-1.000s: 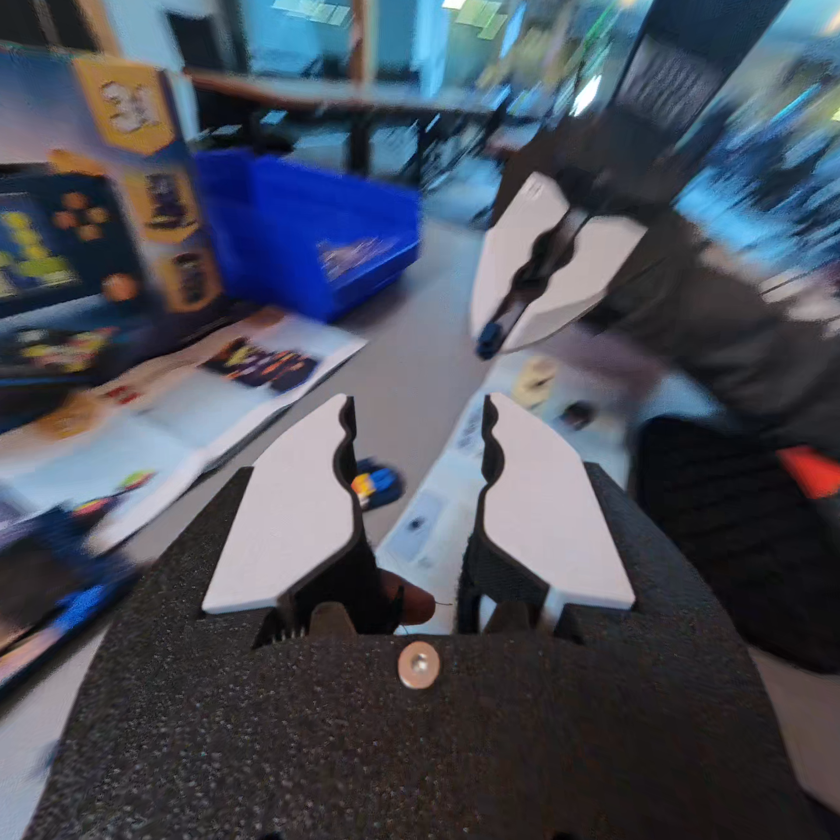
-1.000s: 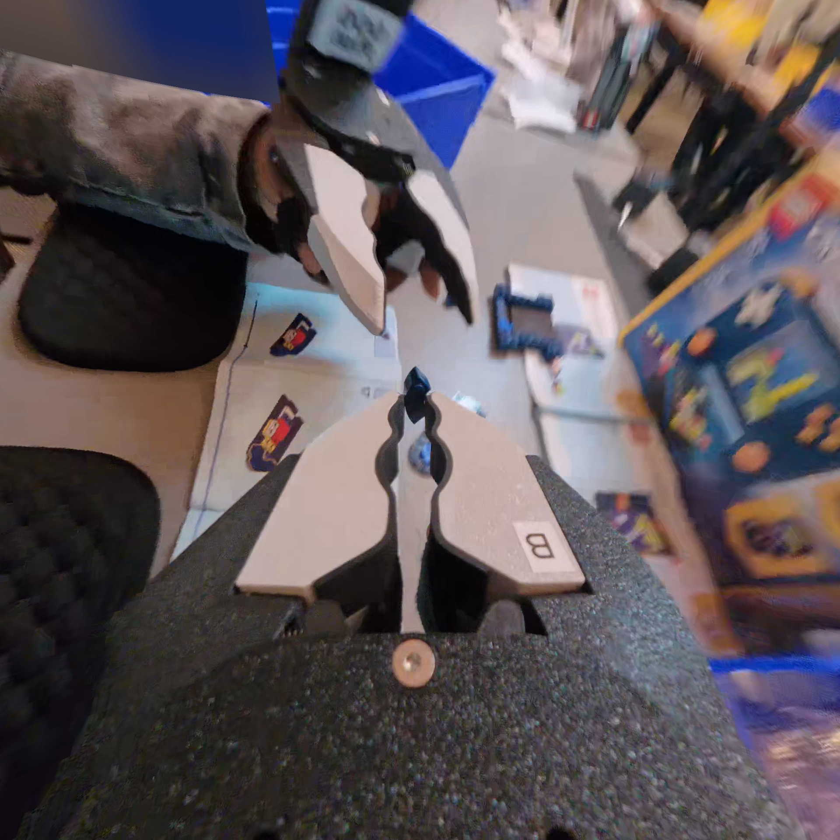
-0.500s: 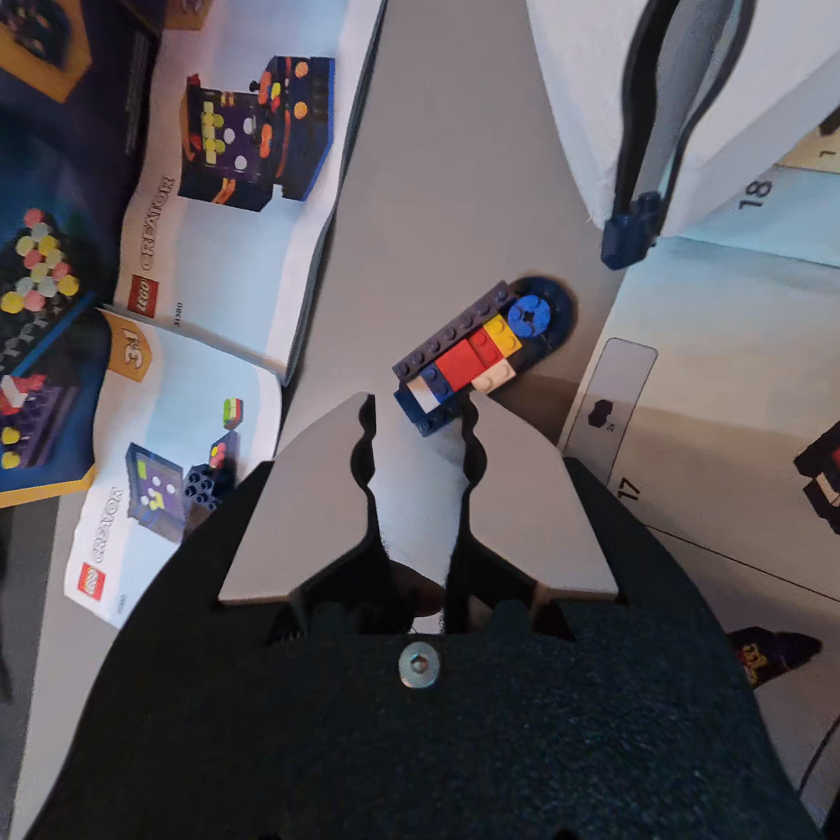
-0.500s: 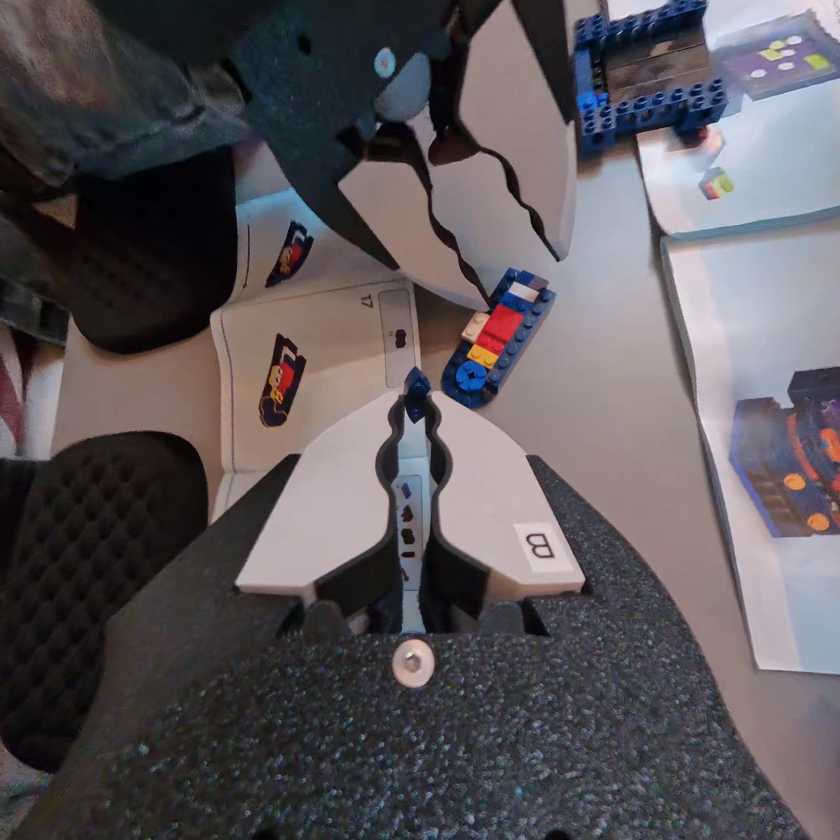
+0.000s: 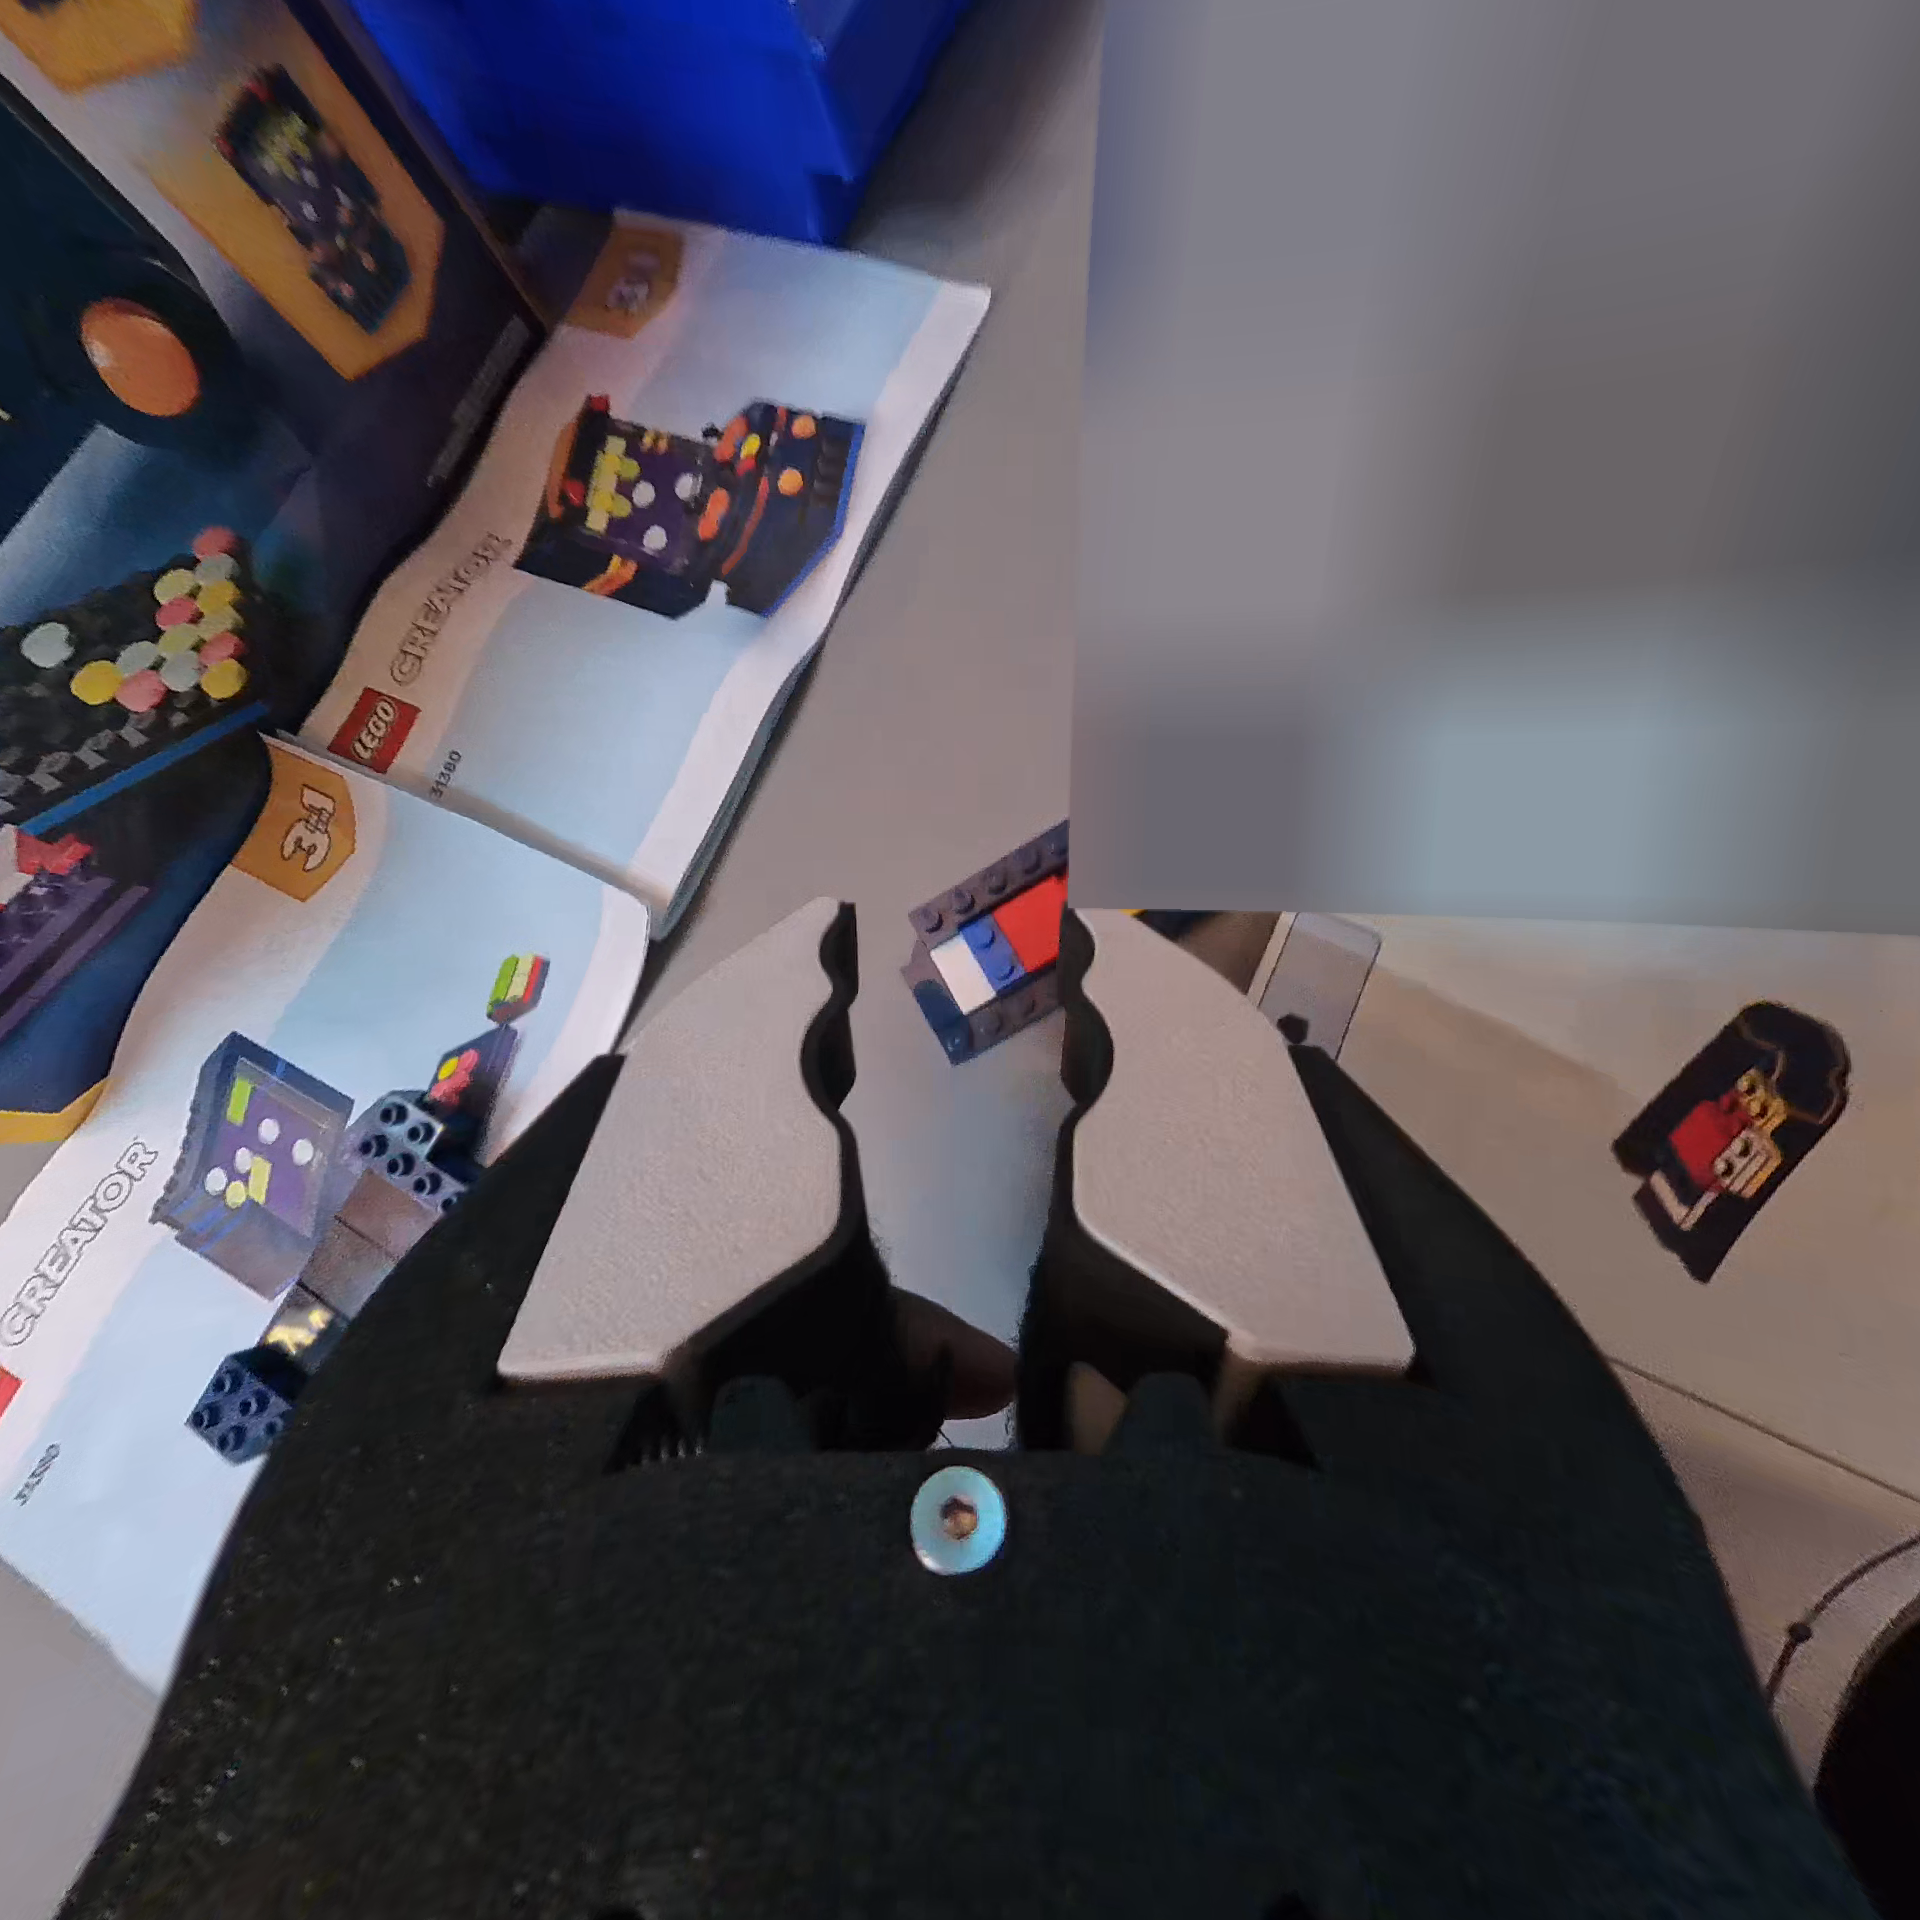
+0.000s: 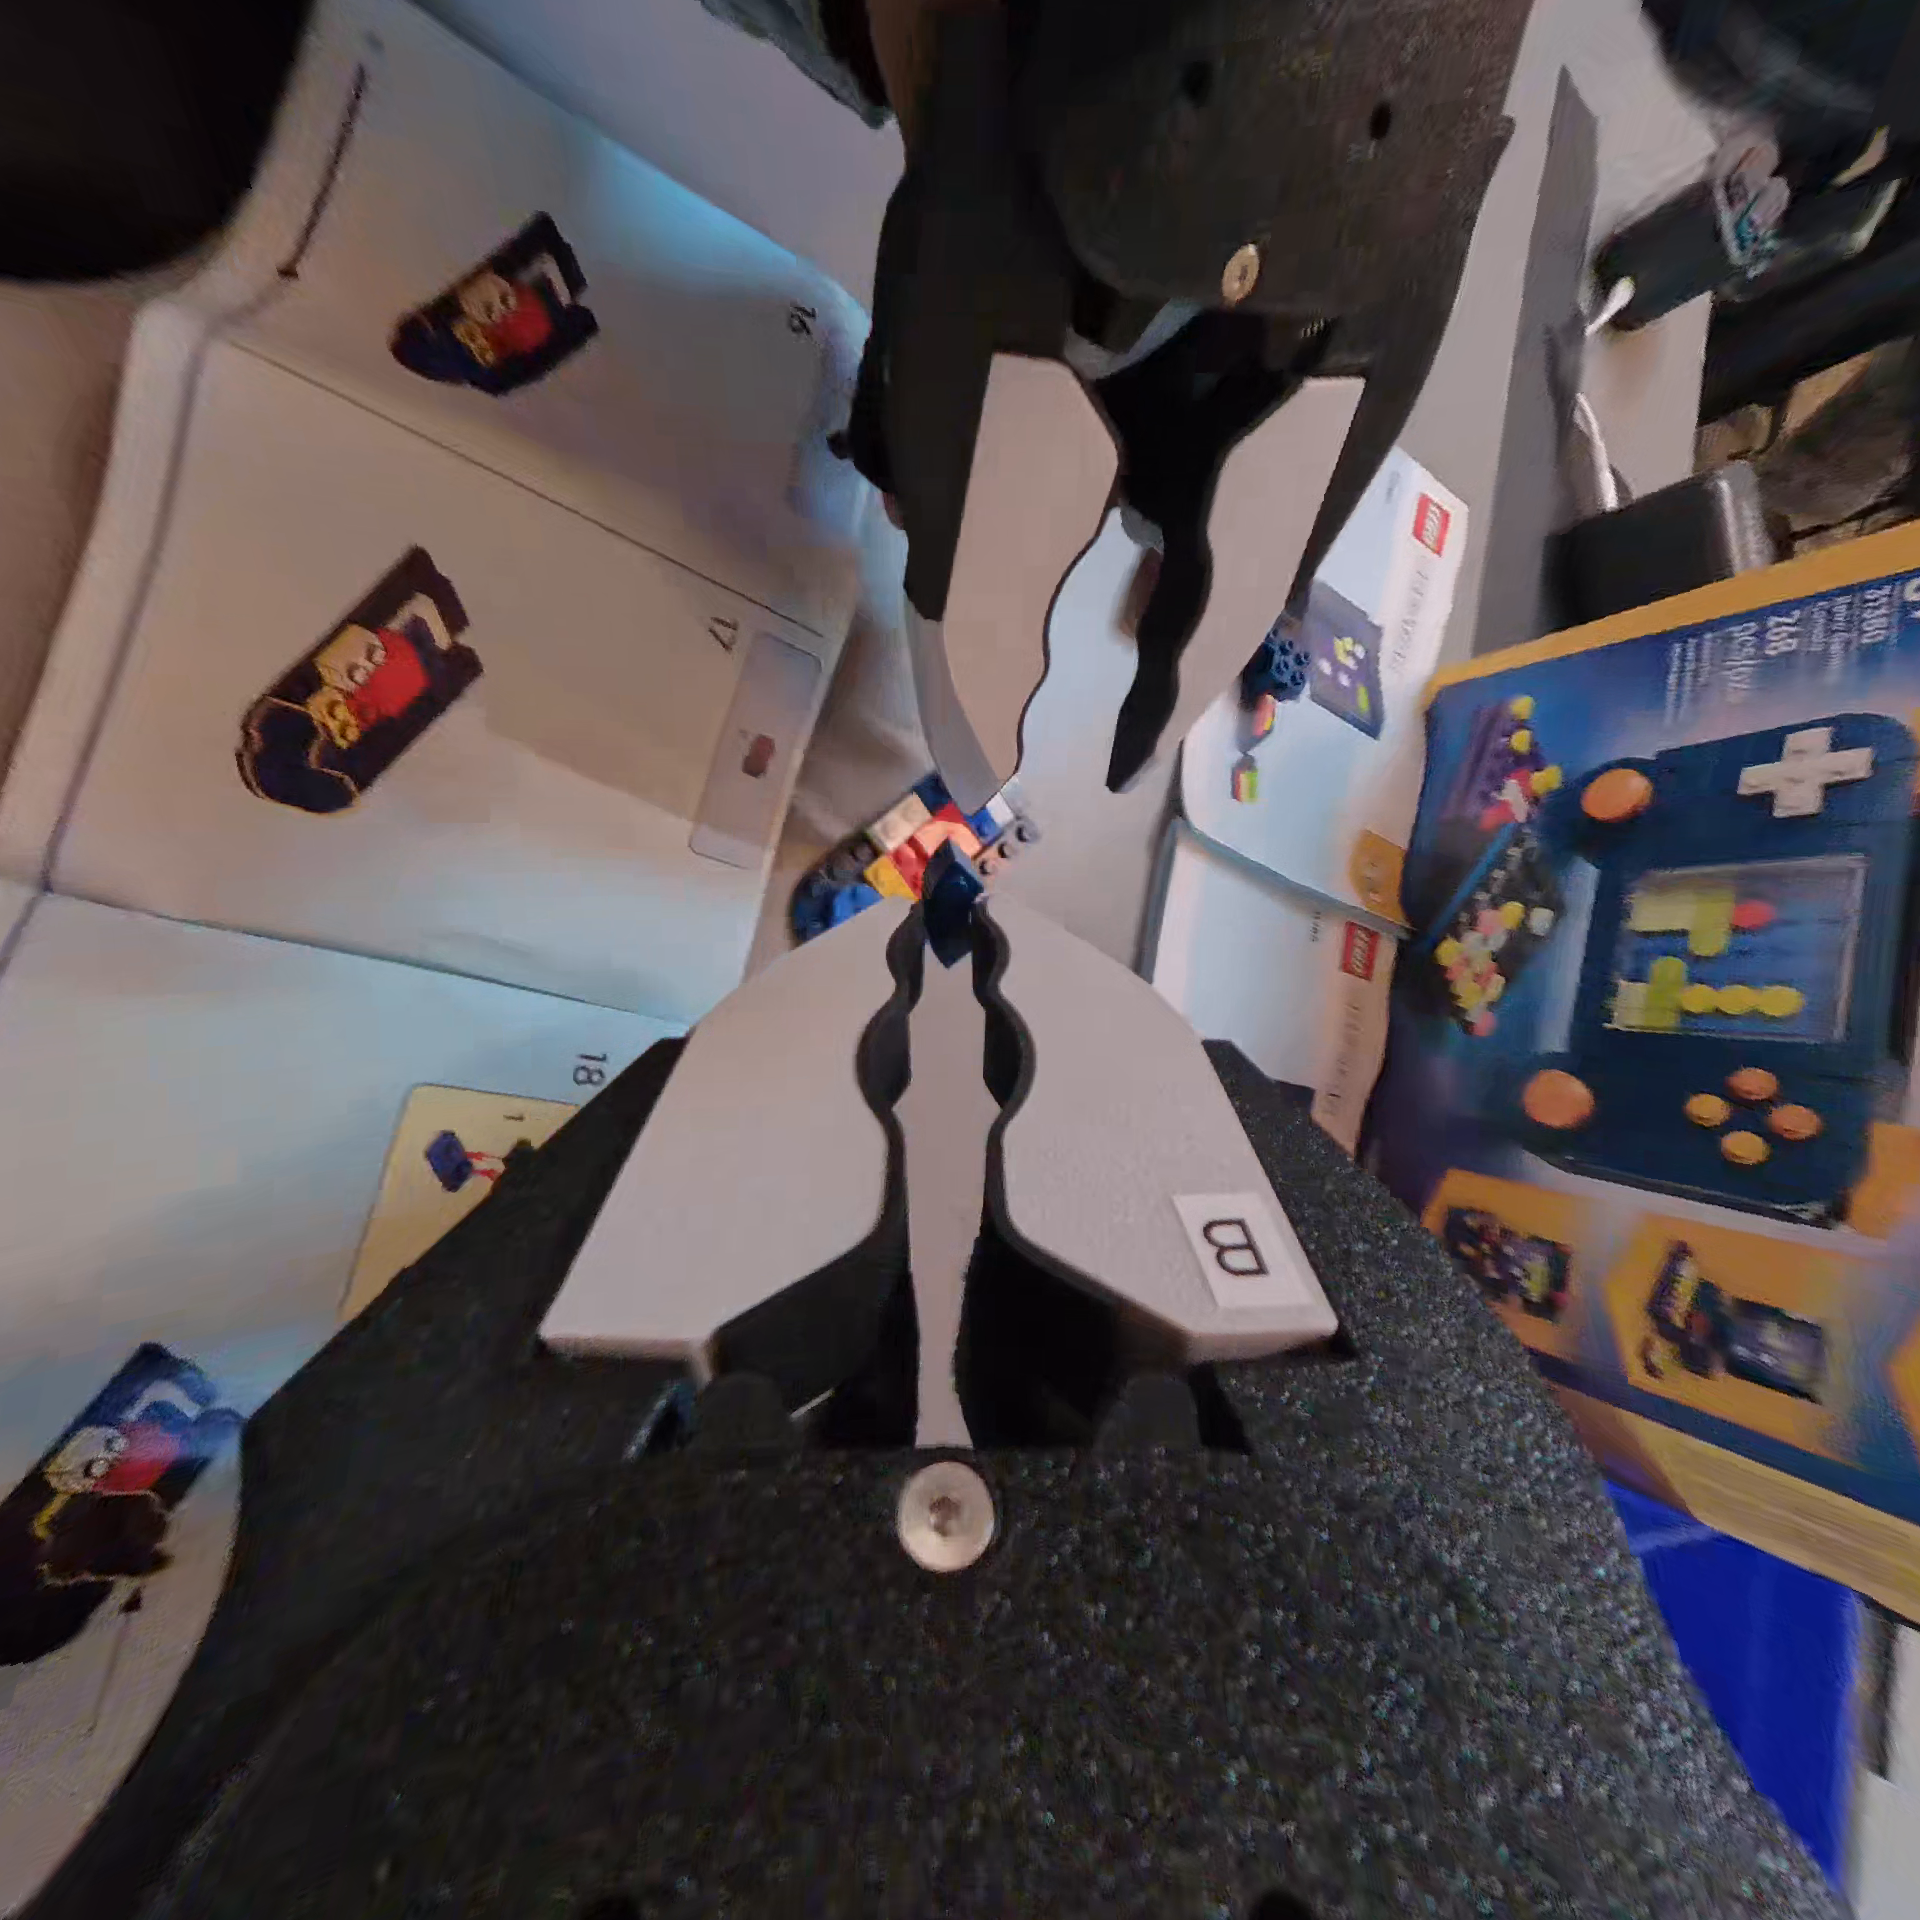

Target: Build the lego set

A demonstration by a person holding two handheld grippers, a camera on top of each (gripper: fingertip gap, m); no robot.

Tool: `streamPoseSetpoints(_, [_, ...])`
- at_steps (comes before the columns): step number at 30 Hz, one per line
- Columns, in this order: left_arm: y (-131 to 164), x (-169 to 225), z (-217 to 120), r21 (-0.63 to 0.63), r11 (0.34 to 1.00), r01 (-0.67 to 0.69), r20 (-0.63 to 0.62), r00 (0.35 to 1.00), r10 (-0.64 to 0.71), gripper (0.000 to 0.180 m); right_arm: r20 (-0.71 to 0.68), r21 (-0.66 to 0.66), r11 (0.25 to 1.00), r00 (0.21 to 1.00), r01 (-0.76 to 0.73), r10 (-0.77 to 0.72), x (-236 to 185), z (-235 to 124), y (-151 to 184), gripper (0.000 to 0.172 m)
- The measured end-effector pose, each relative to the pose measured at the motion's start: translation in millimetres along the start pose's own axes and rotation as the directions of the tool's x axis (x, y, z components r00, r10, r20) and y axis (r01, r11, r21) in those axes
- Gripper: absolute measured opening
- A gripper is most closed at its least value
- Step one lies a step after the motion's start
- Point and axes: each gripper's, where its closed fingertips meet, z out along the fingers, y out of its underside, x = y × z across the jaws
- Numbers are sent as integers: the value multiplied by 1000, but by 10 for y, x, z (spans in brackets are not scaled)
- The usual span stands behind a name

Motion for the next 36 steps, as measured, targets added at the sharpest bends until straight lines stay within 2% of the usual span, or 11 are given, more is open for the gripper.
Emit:
streamPoseSetpoints(2, [-34, 1, -3, 25, 1000, 15, -4, 1000, -15, 36, -12, -6, 1000, 1000, 14, -14, 13, -17, 21, 9])
streamPoseSetpoints(5, [29, 4, 20, -10, 1000, 14, -7, 1000, -14, 37, -27, -5, 999, 998, 53, -53, 18, -42, 16, 9])
streamPoseSetpoints(8, [89, 30, 28, -51, 998, 31, -34, 999, -33, 39, 12, -21, 998, 998, 60, -59, -43, -15, 34, 9])
streamPoseSetpoints(10, [69, -23, 16, -41, 998, 49, -3, 999, -49, 38, 53, -60, 996, 997, 60, -56, -102, 51, 90, 9])
streamPoseSetpoints(13, [-41, -214, -50, 39, 993, 108, 99, 989, -111, 39, 143, -153, 988, 990, 5, 17, -192, 173, 208, 9])
streamPoseSetpoints(17, [-170, -549, -237, 211, 954, 212, 235, 937, -260, 41, 251, -218, 972, 957, -94, 148, -261, 275, 200, 9])
streamPoseSetpoints(20, [-254, -704, -389, 341, 898, 276, 250, 895, -370, 41, 282, -275, 951, 934, -141, 220, -285, 309, 207, 9])
streamPoseSetpoints(22, [-291, -726, -434, 386, 873, 298, 229, 886, -403, 40, 300, -295, 946, 928, -132, 223, -297, 303, 232, 9])
streamPoseSetpoints(28, [-281, -725, -412, 366, 890, 271, 266, 886, -379, 41, 309, -304, 943, 922, -136, 232, -225, 229, 192, 9])
streamPoseSetpoints(36, [-288, -657, -360, 340, 903, 265, 244, 902, -356, 41, 310, -274, 951, 923, -143, 228, -208, 236, 168, 9])
